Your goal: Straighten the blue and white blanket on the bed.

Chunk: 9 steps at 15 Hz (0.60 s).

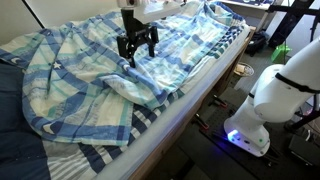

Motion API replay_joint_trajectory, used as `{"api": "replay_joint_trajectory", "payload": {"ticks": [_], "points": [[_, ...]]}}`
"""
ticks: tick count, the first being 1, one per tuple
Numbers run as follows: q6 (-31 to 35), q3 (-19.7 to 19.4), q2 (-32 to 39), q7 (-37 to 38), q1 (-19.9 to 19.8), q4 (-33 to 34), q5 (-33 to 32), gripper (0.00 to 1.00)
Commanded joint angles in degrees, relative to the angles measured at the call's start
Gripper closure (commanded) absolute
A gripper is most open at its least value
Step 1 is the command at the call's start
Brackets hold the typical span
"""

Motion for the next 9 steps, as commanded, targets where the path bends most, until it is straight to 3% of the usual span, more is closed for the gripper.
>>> {"api": "replay_joint_trajectory", "payload": {"ticks": [1, 2, 7, 9], "points": [[-2.5, 0.2, 8.1, -5.7, 1.7, 7.5, -1.2, 0.0], [-0.2, -0.4, 4.2, -3.3, 1.6, 3.1, -0.3, 0.0], [-0.2, -0.6, 5.5, -3.6, 1.9, 3.8, -0.3, 0.0], [-1.8, -0.1, 5.8, 3.6, 2.1, 3.3, 2.7, 0.0]]}}
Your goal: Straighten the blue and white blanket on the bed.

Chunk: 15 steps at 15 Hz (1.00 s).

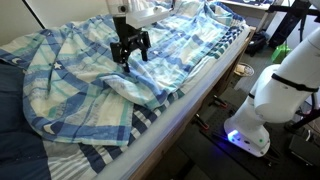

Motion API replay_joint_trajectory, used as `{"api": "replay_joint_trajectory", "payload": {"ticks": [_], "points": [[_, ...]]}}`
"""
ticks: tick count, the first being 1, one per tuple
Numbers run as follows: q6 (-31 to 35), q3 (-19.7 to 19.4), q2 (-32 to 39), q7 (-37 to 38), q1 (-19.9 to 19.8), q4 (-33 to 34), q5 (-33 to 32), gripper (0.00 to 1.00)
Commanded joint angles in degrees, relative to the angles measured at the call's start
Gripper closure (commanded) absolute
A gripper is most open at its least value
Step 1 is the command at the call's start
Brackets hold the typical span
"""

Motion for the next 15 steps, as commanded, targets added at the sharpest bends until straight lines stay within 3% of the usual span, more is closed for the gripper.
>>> {"api": "replay_joint_trajectory", "payload": {"ticks": [1, 7, 9, 10, 15], "points": [[-1.9, 0.7, 0.9, 10.7, 1.4, -0.4, 3.8, 0.0], [-0.8, 5.0, 1.3, 23.8, 7.0, -4.2, 16.5, 0.0], [0.7, 5.9, 0.4, 22.0, 8.3, -6.7, 17.4, 0.0], [-0.7, 5.6, 2.1, 22.3, 8.2, -3.7, 15.5, 0.0], [-0.5, 6.0, 2.0, 22.3, 8.7, -5.0, 15.7, 0.0]]}}
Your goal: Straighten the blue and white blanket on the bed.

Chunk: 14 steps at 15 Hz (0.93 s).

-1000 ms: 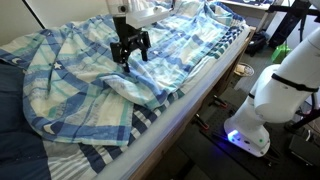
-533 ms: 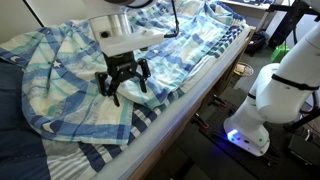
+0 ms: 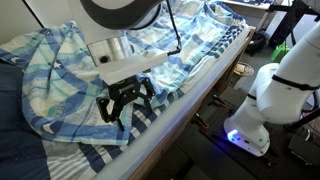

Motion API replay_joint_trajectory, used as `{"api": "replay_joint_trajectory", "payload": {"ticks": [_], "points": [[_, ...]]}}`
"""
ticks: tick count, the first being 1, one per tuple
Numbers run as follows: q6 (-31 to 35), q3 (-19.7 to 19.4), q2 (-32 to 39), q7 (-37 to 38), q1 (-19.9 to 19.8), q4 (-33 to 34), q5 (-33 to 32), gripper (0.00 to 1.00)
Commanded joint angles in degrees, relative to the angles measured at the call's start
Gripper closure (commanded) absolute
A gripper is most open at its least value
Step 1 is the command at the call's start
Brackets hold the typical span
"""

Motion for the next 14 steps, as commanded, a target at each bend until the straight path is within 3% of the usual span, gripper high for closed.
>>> {"api": "replay_joint_trajectory", "payload": {"ticks": [1, 5, 14], "points": [[-0.2, -0.2, 0.1, 0.1, 0.1, 0.3, -0.1, 0.0], [3.4, 0.7, 3.9, 13.2, 0.4, 1.9, -3.2, 0.0], [18.5, 0.4, 4.5, 40.0, 2.5, -4.1, -5.2, 0.0]]}}
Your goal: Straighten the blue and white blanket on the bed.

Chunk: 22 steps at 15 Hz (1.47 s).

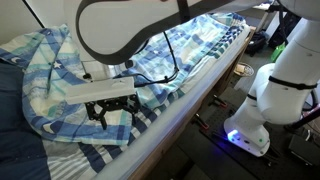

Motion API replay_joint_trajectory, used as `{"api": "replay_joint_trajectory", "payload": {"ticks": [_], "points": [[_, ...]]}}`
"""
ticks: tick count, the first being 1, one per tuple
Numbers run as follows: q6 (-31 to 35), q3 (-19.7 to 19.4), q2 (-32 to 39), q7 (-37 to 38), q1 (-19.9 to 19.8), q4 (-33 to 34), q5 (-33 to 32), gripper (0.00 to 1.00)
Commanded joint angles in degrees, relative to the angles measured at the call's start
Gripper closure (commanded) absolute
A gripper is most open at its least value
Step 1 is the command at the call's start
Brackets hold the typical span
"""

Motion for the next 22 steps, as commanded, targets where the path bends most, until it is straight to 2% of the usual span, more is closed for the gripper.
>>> {"api": "replay_joint_trajectory", "payload": {"ticks": [1, 7, 12, 17, 22], "points": [[4.0, -0.1, -2.4, 11.2, 1.0, -4.5, -1.2, 0.0], [6.6, 0.4, -6.9, 28.6, 1.5, -13.1, -3.1, 0.0], [10.7, 1.2, -6.8, 39.0, 0.9, -15.6, -11.5, 0.0], [11.4, 0.9, -1.2, 41.1, 0.9, -11.6, -19.5, 0.0], [14.6, 0.1, 5.2, 39.6, 1.9, -7.4, -23.7, 0.0]]}}
